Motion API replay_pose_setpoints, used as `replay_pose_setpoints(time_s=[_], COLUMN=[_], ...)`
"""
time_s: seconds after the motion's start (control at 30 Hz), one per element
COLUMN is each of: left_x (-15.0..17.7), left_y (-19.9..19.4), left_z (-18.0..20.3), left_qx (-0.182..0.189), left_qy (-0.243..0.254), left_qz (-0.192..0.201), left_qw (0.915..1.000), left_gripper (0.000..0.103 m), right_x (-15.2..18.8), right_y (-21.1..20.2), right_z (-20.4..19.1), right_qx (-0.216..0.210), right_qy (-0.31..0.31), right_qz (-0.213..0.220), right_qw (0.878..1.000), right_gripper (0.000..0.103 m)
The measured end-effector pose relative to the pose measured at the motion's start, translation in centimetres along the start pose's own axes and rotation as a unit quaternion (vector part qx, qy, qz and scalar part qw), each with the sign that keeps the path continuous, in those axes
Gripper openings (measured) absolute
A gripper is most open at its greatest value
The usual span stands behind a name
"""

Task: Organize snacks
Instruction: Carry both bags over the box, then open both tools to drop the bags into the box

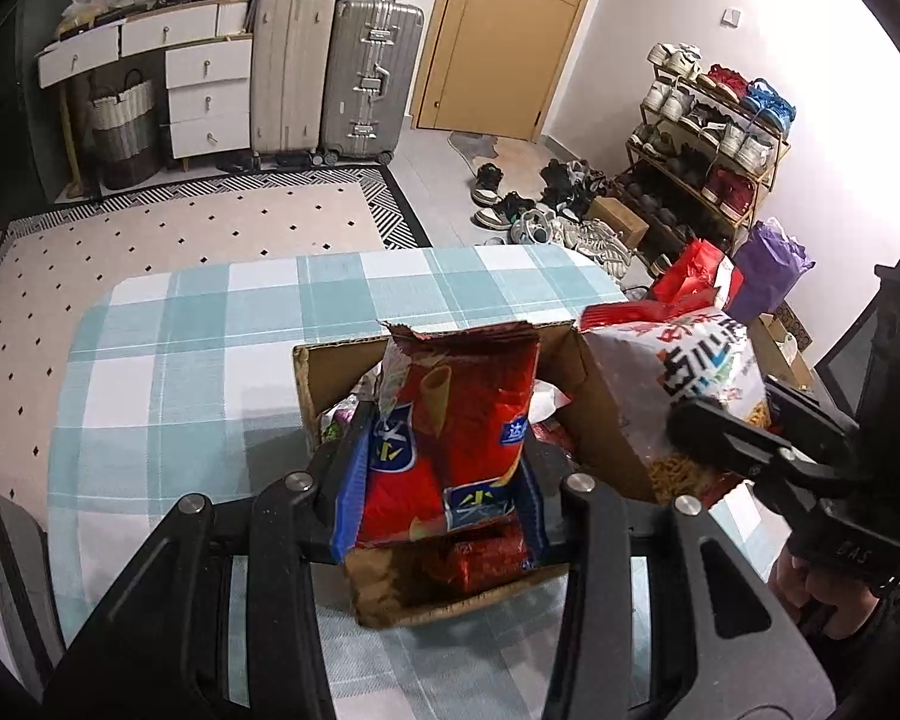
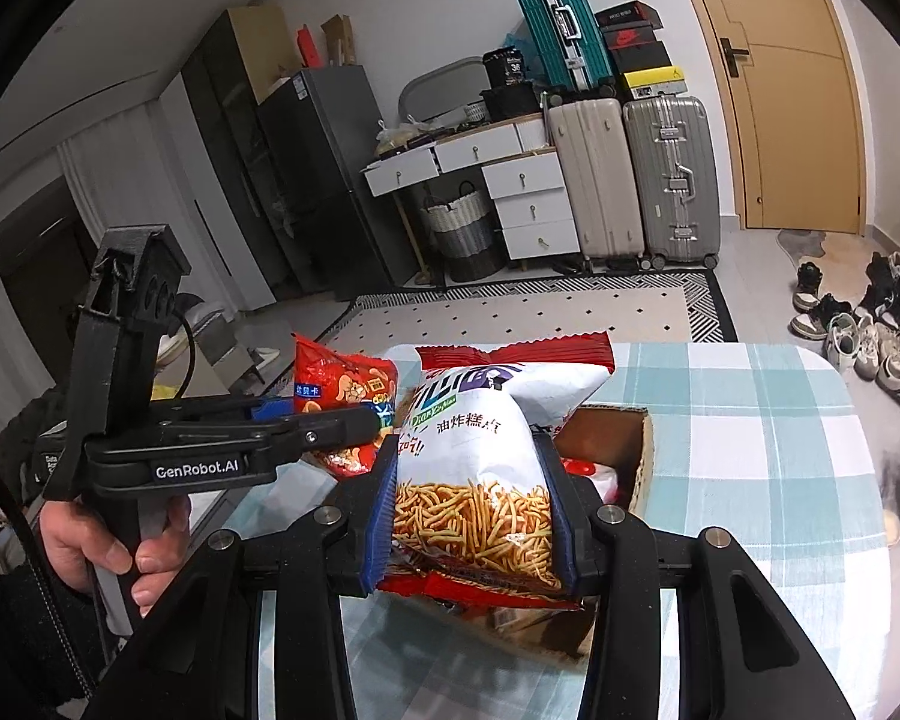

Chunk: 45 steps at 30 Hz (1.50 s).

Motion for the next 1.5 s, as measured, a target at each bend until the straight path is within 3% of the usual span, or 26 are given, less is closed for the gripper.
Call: replay_pose_setpoints(time_s=[0.37,0.43,0.5,0.53,0.97,1.07,1.5], left_x=[-0.5,-0.5,-0.6,-0.6,-0.1,0.1,2.2], left_y=[4.6,5.1,4.9,4.8,1.6,0.4,-6.6], left_z=[0.2,0.1,-0.2,-0.3,-0.4,-0.1,0.7], left_qx=[0.028,0.027,0.027,0.026,0.013,0.003,-0.054], left_qy=[0.015,0.015,0.012,0.01,0.0,0.006,0.008], left_qz=[-0.022,-0.025,-0.015,-0.011,-0.003,0.003,0.058], left_qw=[0.9992,0.9992,0.9995,0.9995,0.9999,1.0,0.9968], left_gripper=[0.041,0.066,0.075,0.075,0.076,0.076,0.083], right_x=[0.4,0.5,0.5,0.4,0.0,0.0,0.8], right_y=[4.0,4.5,4.5,4.4,1.5,0.4,-4.7], right_z=[2.2,2.2,2.2,2.3,2.3,1.7,-0.6], right_qx=[0.023,0.03,0.038,0.044,0.035,0.035,0.045], right_qy=[-0.004,-0.017,-0.027,-0.032,-0.026,-0.029,-0.042], right_qz=[-0.025,-0.029,-0.024,-0.018,0.009,0.018,0.045], right_qw=[0.999,0.999,0.999,0.998,0.999,0.999,0.997], right_gripper=[0.045,0.055,0.069,0.073,0.073,0.078,0.08])
Point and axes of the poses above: each gripper's, at about its wrist camera, not at the fingertips, and y roughly the way its jaws point, z to its right, x to its underside, the point moved 6 cm from there along y, roughly the way its jaws point
